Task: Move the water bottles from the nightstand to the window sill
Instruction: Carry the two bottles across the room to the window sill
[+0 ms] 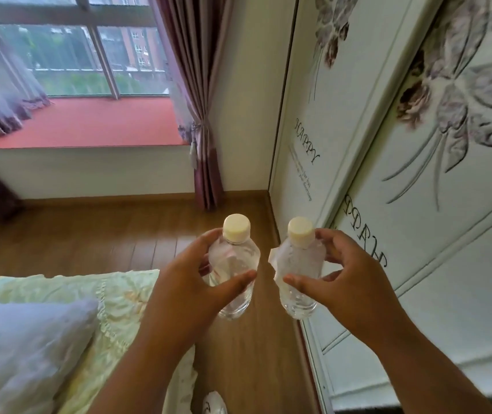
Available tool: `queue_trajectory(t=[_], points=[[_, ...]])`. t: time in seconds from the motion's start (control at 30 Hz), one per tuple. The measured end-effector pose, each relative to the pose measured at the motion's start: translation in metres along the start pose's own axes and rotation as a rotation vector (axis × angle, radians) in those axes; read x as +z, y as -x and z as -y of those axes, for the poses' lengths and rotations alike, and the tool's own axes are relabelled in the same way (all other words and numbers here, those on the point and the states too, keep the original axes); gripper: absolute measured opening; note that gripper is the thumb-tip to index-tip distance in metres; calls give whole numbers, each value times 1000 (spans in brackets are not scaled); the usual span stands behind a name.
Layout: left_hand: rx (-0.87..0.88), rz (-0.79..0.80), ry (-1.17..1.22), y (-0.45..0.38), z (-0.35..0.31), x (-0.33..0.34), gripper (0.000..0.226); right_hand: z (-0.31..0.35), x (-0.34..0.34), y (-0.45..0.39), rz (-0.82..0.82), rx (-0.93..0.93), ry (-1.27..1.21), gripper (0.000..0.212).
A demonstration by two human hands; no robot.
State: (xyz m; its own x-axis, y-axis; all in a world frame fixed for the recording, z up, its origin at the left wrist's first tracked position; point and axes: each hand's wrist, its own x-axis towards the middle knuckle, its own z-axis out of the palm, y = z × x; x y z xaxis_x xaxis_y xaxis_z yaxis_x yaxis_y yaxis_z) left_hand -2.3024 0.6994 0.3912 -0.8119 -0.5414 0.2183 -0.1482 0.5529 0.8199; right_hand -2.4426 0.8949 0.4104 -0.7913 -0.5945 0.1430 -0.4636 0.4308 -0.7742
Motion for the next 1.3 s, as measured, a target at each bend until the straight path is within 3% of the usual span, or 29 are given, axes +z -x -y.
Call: queue_trajectory(t=[0.23,0.57,0.8,1.0,1.3], points=[[60,17,-23,-93,28,-16,79,18,25,-72,-100,-9,8,78],[-22,5,10,-158,76,-36,78,14,61,-160,16,3,-1,77],[-90,-130,-69,-211,94,-50,68,2,91,-260,106,-50,-86,75],[-111,-280,-158,-277,87,-50,76,5,98,-366,228,-136,-188,76],[-174,-439,-95,-334,100,-34,76,12,113,-477,365,-280,-177,80]])
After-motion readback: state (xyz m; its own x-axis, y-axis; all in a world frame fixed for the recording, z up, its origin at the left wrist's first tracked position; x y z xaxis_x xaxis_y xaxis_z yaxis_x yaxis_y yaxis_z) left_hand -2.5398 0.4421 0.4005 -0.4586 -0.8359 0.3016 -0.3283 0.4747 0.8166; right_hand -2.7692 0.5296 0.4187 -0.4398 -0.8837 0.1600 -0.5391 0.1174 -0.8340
